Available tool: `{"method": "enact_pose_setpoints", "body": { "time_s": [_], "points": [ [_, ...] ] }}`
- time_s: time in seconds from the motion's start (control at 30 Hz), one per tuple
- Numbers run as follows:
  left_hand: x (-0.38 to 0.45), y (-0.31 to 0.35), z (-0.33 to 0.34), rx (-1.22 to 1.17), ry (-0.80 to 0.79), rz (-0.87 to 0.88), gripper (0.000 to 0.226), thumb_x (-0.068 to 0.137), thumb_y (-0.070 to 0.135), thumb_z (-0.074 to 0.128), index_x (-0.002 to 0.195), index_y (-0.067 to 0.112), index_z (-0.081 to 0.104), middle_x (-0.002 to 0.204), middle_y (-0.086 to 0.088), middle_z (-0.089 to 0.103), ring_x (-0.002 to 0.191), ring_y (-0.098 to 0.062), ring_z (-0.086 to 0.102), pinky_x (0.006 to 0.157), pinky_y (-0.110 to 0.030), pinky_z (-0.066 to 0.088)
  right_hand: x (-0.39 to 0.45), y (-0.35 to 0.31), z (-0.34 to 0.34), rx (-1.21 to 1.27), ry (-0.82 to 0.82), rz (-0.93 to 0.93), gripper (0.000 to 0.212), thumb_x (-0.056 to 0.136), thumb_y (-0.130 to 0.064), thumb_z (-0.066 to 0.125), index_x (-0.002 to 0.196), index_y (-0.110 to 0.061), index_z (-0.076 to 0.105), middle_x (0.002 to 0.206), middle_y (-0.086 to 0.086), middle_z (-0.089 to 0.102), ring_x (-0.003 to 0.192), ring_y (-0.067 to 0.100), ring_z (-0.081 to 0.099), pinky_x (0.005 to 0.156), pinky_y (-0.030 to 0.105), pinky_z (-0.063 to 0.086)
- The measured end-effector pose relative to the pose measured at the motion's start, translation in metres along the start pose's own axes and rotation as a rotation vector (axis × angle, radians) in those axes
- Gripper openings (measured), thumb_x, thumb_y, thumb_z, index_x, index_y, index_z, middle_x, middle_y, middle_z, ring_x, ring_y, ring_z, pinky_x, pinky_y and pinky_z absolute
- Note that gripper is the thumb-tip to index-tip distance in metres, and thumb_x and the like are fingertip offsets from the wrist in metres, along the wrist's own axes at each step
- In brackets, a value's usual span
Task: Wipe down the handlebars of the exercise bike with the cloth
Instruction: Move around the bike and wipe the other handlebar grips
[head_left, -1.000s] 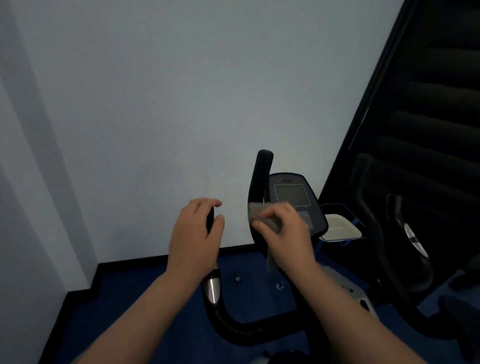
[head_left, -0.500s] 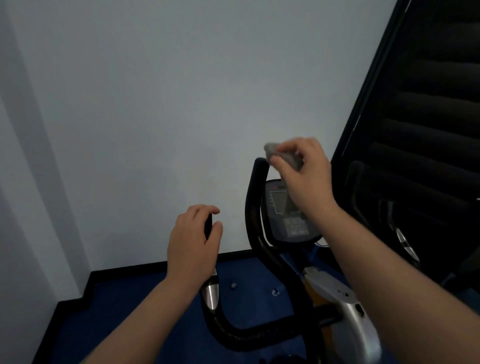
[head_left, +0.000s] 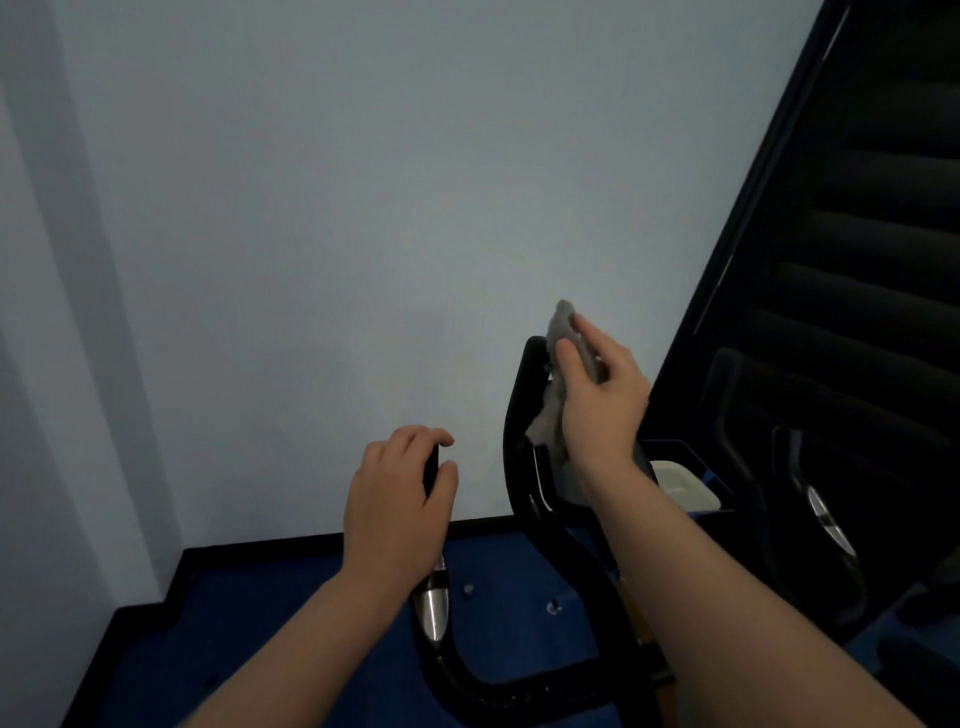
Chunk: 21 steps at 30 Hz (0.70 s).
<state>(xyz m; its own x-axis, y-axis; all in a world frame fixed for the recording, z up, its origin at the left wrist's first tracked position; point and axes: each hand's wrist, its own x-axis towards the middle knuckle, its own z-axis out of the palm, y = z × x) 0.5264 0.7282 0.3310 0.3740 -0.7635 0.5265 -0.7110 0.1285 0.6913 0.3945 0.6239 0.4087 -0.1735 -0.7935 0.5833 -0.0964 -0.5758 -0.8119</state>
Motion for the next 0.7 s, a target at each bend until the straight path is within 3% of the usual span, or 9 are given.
{"method": "enact_pose_setpoints", "body": {
  "time_s": [0.07,0.13,0.27,0.3,0.4,0.47,0.57,0.7],
  "points": [
    [0.0,0.0,0.0,0.004,-0.006,0.0,0.02,0.092,0.026,0.05,0.11,0.029,0.058,0.111,0.017,0.054,0.098,-0.008,0.044,0.082,-0.034,0.045,-0.001,0.003,0.005,-0.016,-0.008,0.026,0.032,0.09,-0.015,0.063,0.121,-0.021,0.064,0.104,-0.008,0.061,0.093,-0.015,0.056,0.08,-0.001,0.039],
    [-0.001,0.0,0.001,0.001,0.001,-0.009,0.02,0.092,0.026,0.05,0.11,0.029,0.058,0.112,0.017,0.054,0.098,-0.008,0.044,0.082,-0.034,0.045,-0.023,0.019,0.004,-0.094,-0.009,0.08,0.035,0.09,-0.016,0.063,0.124,-0.019,0.062,0.101,-0.008,0.062,0.09,-0.011,0.057,0.077,-0.002,0.037],
    [0.001,0.0,0.004,-0.006,0.04,-0.016,0.021,0.092,0.023,0.051,0.109,0.028,0.062,0.111,0.016,0.058,0.097,-0.009,0.046,0.083,-0.035,0.045,-0.039,0.033,-0.024,-0.253,-0.225,0.229,0.03,0.085,-0.009,0.068,0.115,-0.01,0.068,0.1,0.002,0.069,0.091,0.01,0.061,0.084,0.019,0.048],
    [0.001,0.0,0.004,-0.004,0.044,-0.014,0.021,0.092,0.022,0.051,0.109,0.028,0.062,0.11,0.015,0.059,0.097,-0.008,0.046,0.083,-0.034,0.045,-0.029,0.027,-0.03,-0.307,-0.245,0.185,0.026,0.083,-0.01,0.069,0.109,-0.012,0.071,0.093,-0.001,0.069,0.088,0.01,0.063,0.084,0.022,0.05],
    [0.002,0.001,0.004,0.009,0.045,-0.001,0.022,0.092,0.021,0.052,0.11,0.027,0.063,0.11,0.014,0.059,0.097,-0.009,0.048,0.084,-0.034,0.045,0.002,-0.005,-0.032,-0.347,-0.102,-0.226,0.021,0.082,-0.017,0.07,0.103,-0.019,0.073,0.09,-0.007,0.062,0.084,0.003,0.059,0.075,0.005,0.042],
    [0.001,0.002,0.004,0.006,0.047,-0.01,0.022,0.092,0.021,0.052,0.11,0.026,0.063,0.11,0.014,0.059,0.097,-0.01,0.048,0.084,-0.035,0.045,0.011,-0.014,-0.019,-0.464,-0.173,-0.497,0.019,0.084,-0.018,0.068,0.103,-0.019,0.073,0.098,-0.003,0.058,0.082,0.006,0.055,0.07,0.016,0.046],
    [0.001,0.0,0.002,0.012,0.04,-0.003,0.021,0.092,0.022,0.052,0.109,0.027,0.063,0.11,0.014,0.06,0.096,-0.01,0.048,0.084,-0.034,0.044,0.008,-0.003,0.001,-0.766,-0.312,-0.616,0.022,0.086,-0.006,0.065,0.107,-0.012,0.069,0.109,0.011,0.058,0.09,0.027,0.057,0.057,0.037,0.052],
    [0.002,-0.002,-0.001,0.035,0.015,0.002,0.023,0.092,0.024,0.051,0.111,0.027,0.063,0.113,0.014,0.059,0.096,-0.01,0.047,0.084,-0.033,0.042,-0.01,0.019,-0.012,-0.891,-0.467,-0.709,0.039,0.076,0.007,0.068,0.111,-0.009,0.065,0.112,0.016,0.058,0.09,0.034,0.055,0.05,0.036,0.05]
  ]
}}
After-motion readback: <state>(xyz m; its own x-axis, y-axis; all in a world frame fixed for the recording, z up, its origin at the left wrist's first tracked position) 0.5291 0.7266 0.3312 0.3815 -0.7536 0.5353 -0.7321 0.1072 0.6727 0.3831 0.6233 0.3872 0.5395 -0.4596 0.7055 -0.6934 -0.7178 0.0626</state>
